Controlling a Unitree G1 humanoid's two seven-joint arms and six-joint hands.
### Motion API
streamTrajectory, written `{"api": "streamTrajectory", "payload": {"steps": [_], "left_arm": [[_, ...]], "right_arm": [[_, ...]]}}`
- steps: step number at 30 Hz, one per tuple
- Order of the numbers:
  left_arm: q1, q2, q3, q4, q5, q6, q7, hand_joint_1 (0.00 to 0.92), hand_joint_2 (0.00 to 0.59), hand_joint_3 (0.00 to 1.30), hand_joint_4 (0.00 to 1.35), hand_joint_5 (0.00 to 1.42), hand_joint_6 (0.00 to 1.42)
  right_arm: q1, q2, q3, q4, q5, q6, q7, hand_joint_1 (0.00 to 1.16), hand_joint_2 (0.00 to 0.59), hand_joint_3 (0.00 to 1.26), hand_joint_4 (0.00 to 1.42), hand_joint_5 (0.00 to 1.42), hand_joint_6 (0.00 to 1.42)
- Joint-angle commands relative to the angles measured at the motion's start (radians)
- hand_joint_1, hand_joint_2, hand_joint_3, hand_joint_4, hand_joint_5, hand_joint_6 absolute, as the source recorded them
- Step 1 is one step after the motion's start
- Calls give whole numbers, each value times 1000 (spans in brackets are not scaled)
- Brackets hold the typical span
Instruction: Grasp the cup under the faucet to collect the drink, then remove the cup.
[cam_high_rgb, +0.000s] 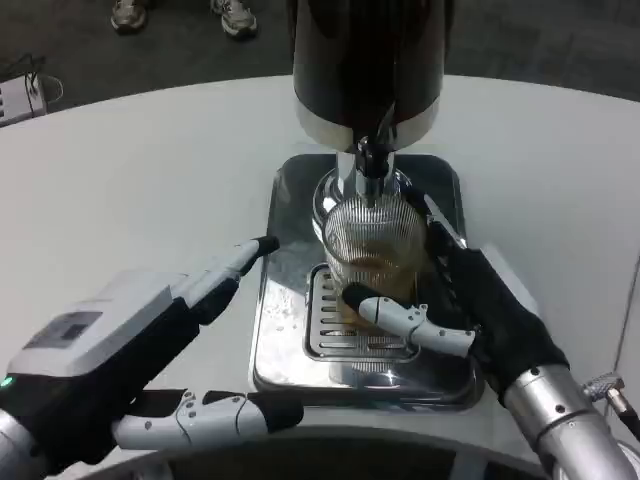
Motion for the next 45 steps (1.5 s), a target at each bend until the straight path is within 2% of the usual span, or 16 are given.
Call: {"api": "streamTrajectory", "payload": {"steps": [1, 13, 24, 37, 45], "left_arm": [[12, 19, -9, 2, 14, 4, -17, 0, 75, 10, 0, 39, 160], [3, 35, -10, 1, 10, 23, -38, 0, 75, 10, 0, 39, 160], [-19, 53, -17, 17, 7, 29, -56, 0, 75, 18, 0, 40, 160], [-38, 78, -26, 49, 2, 31, -68, 0, 76, 20, 0, 40, 160], [-40, 90, -26, 60, -1, 35, -74, 0, 76, 20, 0, 40, 160]], "right_arm": [[26, 4, 5, -27, 7, -9, 5, 718, 222, 0, 0, 38, 16], [-23, 30, 35, 59, -47, -44, -58, 720, 219, 0, 0, 39, 4], [-59, 74, 33, 147, -66, -78, -137, 727, 213, 0, 0, 39, 1], [-93, 111, 42, 207, -86, -98, -195, 743, 211, 0, 0, 39, 1], [-118, 134, 64, 240, -124, -111, -234, 749, 208, 0, 0, 39, 1]]}}
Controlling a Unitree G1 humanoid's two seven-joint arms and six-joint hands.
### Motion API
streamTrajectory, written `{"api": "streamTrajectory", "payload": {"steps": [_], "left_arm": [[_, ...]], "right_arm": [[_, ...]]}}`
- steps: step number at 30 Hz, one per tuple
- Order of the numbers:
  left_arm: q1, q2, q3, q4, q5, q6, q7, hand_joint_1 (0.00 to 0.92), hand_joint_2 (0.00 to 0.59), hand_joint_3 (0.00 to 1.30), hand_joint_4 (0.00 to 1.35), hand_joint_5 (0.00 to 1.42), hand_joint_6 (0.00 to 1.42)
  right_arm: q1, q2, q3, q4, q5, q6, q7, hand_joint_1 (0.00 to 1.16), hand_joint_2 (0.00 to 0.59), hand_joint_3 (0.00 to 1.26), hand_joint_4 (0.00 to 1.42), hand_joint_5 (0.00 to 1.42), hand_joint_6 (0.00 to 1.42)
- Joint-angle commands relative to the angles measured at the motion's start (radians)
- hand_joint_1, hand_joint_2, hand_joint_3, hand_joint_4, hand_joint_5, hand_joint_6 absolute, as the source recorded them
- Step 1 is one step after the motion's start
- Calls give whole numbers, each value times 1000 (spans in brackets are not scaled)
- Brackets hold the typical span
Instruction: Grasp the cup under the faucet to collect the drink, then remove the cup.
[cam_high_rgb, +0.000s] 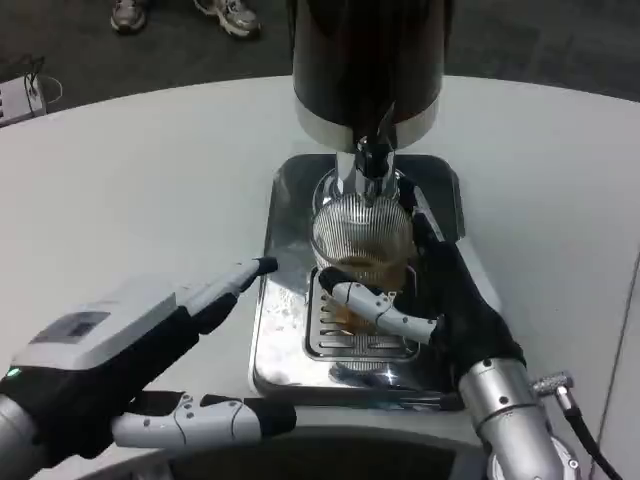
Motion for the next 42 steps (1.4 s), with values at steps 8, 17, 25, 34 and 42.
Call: {"api": "streamTrajectory", "payload": {"steps": [8, 17, 25, 34, 42], "left_arm": [[-4, 27, -3, 19, 1, 16, -25, 0, 76, 20, 0, 40, 160], [-13, 39, -7, 32, -4, 21, -31, 0, 76, 20, 0, 45, 160], [-25, 42, -10, 49, -8, 21, -37, 0, 74, 20, 0, 50, 160], [-24, 49, -6, 67, -19, 10, -39, 0, 73, 20, 0, 51, 160], [-33, 53, -10, 95, -30, -9, -36, 0, 73, 20, 0, 51, 160]], "right_arm": [[-37, 41, 39, 65, -52, -28, -76, 762, 211, 0, 18, 79, 28], [-46, 73, 55, 111, -96, -20, -170, 799, 218, 132, 190, 210, 108], [-48, 98, 66, 144, -112, -29, -226, 842, 224, 260, 325, 336, 213], [-32, 137, 64, 170, -115, -72, -306, 881, 225, 466, 570, 599, 515], [-4, 149, 57, 157, -118, -106, -357, 913, 237, 824, 997, 1041, 1083]]}}
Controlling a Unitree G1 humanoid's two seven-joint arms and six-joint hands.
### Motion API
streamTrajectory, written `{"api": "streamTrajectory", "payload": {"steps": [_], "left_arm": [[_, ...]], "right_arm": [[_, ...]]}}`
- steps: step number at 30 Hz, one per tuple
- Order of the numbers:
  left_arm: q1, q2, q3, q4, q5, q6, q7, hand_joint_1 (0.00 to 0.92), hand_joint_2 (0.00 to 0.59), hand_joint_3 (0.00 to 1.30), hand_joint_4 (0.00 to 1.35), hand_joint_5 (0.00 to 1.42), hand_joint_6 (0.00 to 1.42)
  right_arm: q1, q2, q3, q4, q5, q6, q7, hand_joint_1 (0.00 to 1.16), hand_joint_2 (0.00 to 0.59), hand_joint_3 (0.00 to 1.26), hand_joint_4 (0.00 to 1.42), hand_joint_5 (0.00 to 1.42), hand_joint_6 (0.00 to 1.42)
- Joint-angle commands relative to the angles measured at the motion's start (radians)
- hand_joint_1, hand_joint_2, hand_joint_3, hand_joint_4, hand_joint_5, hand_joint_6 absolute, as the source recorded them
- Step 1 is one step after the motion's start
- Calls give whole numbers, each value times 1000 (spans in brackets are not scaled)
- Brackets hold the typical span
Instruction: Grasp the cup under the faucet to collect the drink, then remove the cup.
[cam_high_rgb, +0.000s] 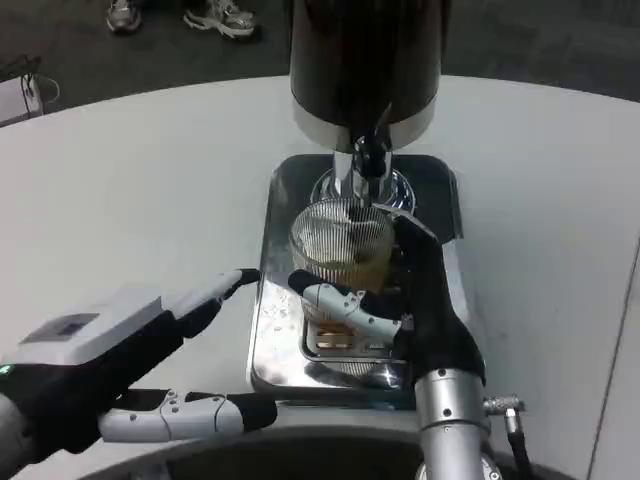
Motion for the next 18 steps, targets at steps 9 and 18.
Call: {"api": "streamTrajectory", "payload": {"steps": [9, 18], "left_arm": [[-36, 13, -16, 54, -7, -35, -7, 0, 73, 20, 0, 51, 160], [-53, 6, -27, 72, 0, -43, 2, 0, 72, 20, 0, 53, 160]], "right_arm": [[116, 4, 4, -95, -8, -54, -21, 946, 232, 1134, 1333, 1362, 1388], [243, -34, 27, -255, -9, -35, 72, 949, 235, 1213, 1423, 1424, 1424]]}}
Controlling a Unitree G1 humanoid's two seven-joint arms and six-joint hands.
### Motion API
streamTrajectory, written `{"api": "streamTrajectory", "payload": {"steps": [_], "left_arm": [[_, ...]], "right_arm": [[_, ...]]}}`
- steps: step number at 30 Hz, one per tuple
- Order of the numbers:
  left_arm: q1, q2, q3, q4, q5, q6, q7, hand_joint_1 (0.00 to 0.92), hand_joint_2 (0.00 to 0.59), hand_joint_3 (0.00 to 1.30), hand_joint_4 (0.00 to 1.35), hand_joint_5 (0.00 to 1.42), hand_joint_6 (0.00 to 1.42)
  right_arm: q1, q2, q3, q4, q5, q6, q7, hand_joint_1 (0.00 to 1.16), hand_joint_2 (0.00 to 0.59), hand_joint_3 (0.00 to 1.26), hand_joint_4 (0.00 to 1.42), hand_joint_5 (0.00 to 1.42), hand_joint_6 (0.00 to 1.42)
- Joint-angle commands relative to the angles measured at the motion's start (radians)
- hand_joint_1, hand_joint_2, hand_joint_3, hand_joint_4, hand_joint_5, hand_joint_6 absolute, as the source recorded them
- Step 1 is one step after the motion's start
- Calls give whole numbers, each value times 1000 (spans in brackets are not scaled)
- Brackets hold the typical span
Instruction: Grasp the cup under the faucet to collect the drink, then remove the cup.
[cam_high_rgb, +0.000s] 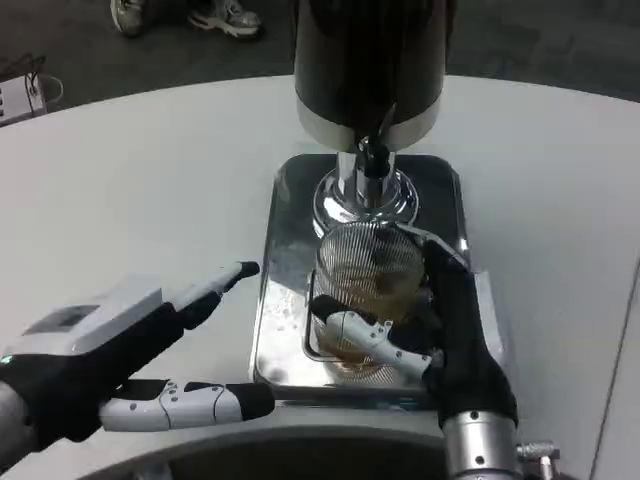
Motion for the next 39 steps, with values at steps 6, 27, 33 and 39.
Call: {"api": "streamTrajectory", "payload": {"steps": [6, 27, 33, 39], "left_arm": [[-19, 2, -16, 17, 9, -15, 12, 0, 72, 20, 0, 53, 160], [-63, -16, -39, -38, 42, -4, 36, 0, 76, 20, 0, 53, 160], [-41, -8, -24, -89, 51, -3, 33, 0, 76, 17, 0, 46, 160], [-10, -7, -13, -143, 59, -17, 26, 0, 75, 10, 0, 30, 150]], "right_arm": [[135, -40, 9, -171, 7, 7, 120, 968, 244, 1225, 1424, 1424, 1424], [388, -173, -140, -677, 100, 69, 362, 976, 237, 1237, 1424, 1424, 1424], [410, -236, -196, -768, 114, 74, 438, 977, 234, 1229, 1424, 1424, 1424], [421, -277, -231, -845, 126, 76, 495, 972, 225, 1225, 1424, 1424, 1424]]}}
